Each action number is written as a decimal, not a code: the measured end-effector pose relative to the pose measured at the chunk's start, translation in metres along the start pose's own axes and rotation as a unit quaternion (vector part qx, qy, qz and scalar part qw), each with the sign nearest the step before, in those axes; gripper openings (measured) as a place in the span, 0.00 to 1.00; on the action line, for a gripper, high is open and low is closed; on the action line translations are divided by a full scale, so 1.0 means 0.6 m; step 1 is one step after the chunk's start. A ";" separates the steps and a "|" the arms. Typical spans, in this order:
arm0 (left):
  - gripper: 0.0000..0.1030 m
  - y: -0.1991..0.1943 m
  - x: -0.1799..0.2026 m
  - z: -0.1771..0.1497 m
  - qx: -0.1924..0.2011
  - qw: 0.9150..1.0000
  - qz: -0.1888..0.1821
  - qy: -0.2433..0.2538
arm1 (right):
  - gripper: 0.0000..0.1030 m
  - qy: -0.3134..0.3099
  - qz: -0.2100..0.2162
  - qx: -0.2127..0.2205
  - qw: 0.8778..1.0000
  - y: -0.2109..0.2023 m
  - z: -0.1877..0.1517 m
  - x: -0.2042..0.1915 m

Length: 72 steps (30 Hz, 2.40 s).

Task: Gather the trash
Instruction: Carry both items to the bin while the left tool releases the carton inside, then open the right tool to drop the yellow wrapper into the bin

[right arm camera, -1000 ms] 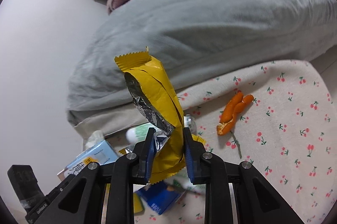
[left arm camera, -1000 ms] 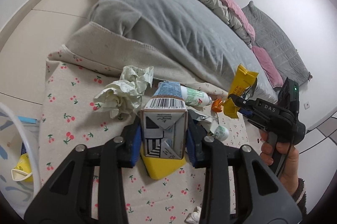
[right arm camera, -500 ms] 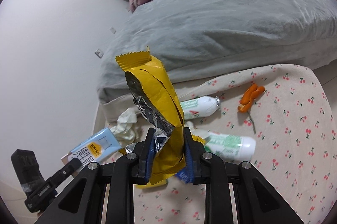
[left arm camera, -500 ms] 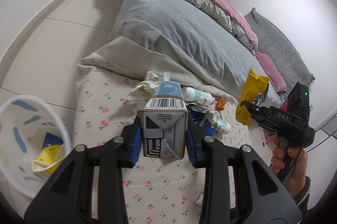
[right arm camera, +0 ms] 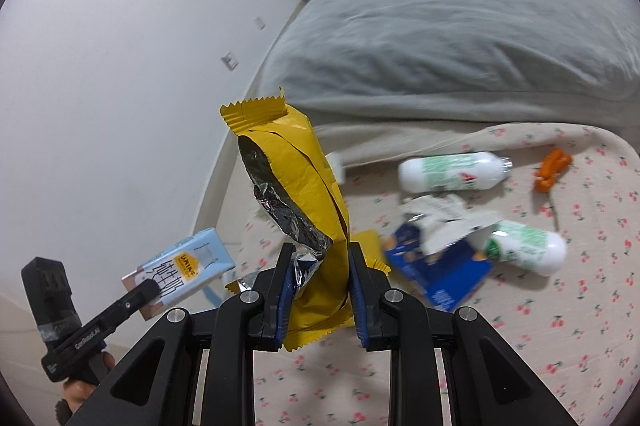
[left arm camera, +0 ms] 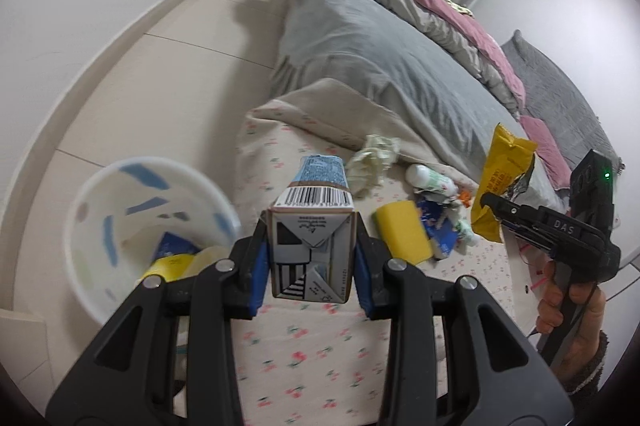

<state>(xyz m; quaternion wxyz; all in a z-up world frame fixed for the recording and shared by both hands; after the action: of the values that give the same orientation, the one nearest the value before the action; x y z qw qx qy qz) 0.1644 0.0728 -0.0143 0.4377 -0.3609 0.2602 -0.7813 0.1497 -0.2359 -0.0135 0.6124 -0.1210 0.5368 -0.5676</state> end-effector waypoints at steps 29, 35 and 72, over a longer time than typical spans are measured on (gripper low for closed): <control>0.64 -0.011 -0.181 -0.065 -0.093 0.981 0.162 -0.042 | 0.25 -0.106 0.020 -0.115 0.987 0.181 -0.135 -0.199; 0.82 -0.030 -0.202 -0.071 -0.094 0.971 0.215 -0.044 | 0.25 -0.112 0.025 -0.135 0.984 0.219 -0.147 -0.218; 0.85 -0.059 -0.209 -0.075 -0.093 0.963 0.254 -0.016 | 0.68 -0.108 0.053 -0.119 0.986 0.225 -0.135 -0.223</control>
<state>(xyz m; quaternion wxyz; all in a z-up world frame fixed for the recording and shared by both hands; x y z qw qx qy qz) 0.1563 0.2032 -0.0582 0.5902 -0.3346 0.4082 -0.6108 0.1914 -0.0440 -0.0782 0.6772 -0.2248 0.5367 -0.4503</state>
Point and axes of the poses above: each gripper's, at about its wrist camera, not at the fingertips, and y roughly the way its jaws point, x to its right, z to its top, the point moved 2 cm from there along y, roughly the way its jaws point, and after that the axes turned 8 degrees about y, right-handed, at the moved point
